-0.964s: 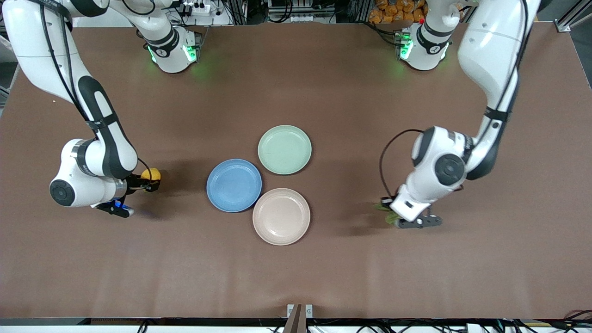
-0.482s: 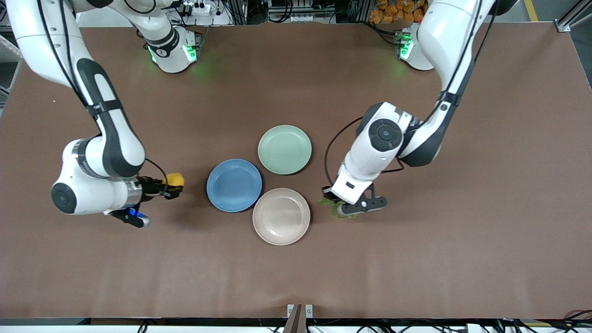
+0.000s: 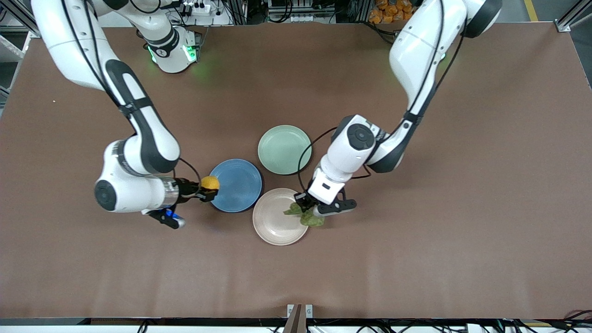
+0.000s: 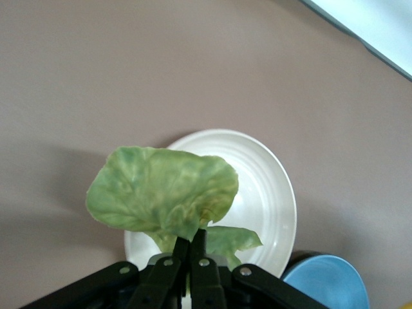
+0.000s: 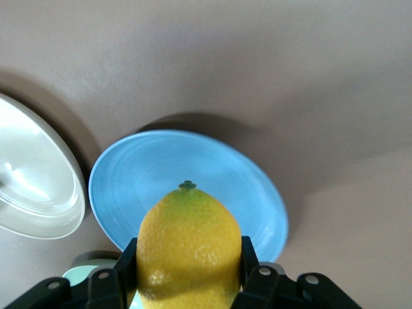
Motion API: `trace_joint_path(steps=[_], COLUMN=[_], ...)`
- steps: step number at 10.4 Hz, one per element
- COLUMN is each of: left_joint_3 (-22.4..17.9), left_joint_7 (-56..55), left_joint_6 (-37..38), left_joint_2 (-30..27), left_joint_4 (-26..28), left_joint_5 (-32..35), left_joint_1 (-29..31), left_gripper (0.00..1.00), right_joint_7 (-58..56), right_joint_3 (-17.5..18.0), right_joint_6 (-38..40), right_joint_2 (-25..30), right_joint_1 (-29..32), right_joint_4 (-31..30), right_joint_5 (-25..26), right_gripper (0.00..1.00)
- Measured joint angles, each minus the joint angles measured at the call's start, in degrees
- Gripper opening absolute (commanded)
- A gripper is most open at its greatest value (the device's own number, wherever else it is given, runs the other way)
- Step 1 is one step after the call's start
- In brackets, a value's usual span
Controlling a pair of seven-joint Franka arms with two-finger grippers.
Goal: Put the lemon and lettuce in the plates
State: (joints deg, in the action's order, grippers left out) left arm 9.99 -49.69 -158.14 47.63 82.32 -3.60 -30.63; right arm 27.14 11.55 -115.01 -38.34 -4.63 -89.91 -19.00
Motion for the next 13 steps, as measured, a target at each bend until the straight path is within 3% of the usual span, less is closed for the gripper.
trace_joint_path(steps=[1, 2, 3, 4, 5, 6, 8, 10, 13], left_joint_3=[-0.01, -0.01, -0.02, -0.09, -0.31, -0.81, -2.94, -4.42, -4.82], left_joint_7=[-1.54, -2.78, -3.51, -3.65, -3.65, -3.64, -3.40, -2.93, 5.00], left_joint_6=[-1.73, -2.35, -2.45, -2.46, -2.47, -2.19, 6.16, 21.40, 43.80], left_joint_2=[1.01, 1.55, 1.75, 1.76, 1.75, 1.52, -1.75, -10.77, -25.72], left_joint_4=[-0.19, -0.35, -0.56, -0.73, -1.07, -1.66, -3.30, -4.43, -4.30], left_joint_5=[0.00, 0.00, 0.00, -0.01, -0.01, 0.00, 2.63, 4.72, 4.84], left_joint_1=[-1.10, -2.03, -2.59, -2.90, -3.28, -3.59, -3.49, -1.87, 5.12], left_gripper=[0.00, 0.72, 1.00, 1.00, 1.00, 1.00, 1.00, 1.00, 1.00], right_joint_7=[1.24, 2.40, 3.19, 3.86, 4.07, 4.15, 4.27, 4.26, 2.62], right_joint_3=[0.06, 0.14, 0.18, 0.18, 0.17, 0.08, 0.08, 0.06, -0.35], right_joint_6=[-1.83, -3.91, -5.45, -6.44, -6.77, -6.85, -6.90, -6.33, 6.29], right_joint_2=[-1.12, -2.09, -2.94, -3.70, -4.13, -4.22, -4.22, -4.00, -0.93], right_joint_1=[-0.96, -1.77, -2.55, -3.03, -3.08, -3.06, -3.03, -2.79, 0.92], right_joint_4=[0.00, 0.00, -0.01, -0.01, -0.01, 0.00, 0.15, 1.58, 7.29], right_joint_5=[-0.32, -0.70, -0.97, -1.07, -1.10, -1.14, -1.20, -1.23, -0.85], right_gripper=[0.00, 0.00, 0.00, 0.19, 0.76, 1.00, 1.00, 1.00, 1.00])
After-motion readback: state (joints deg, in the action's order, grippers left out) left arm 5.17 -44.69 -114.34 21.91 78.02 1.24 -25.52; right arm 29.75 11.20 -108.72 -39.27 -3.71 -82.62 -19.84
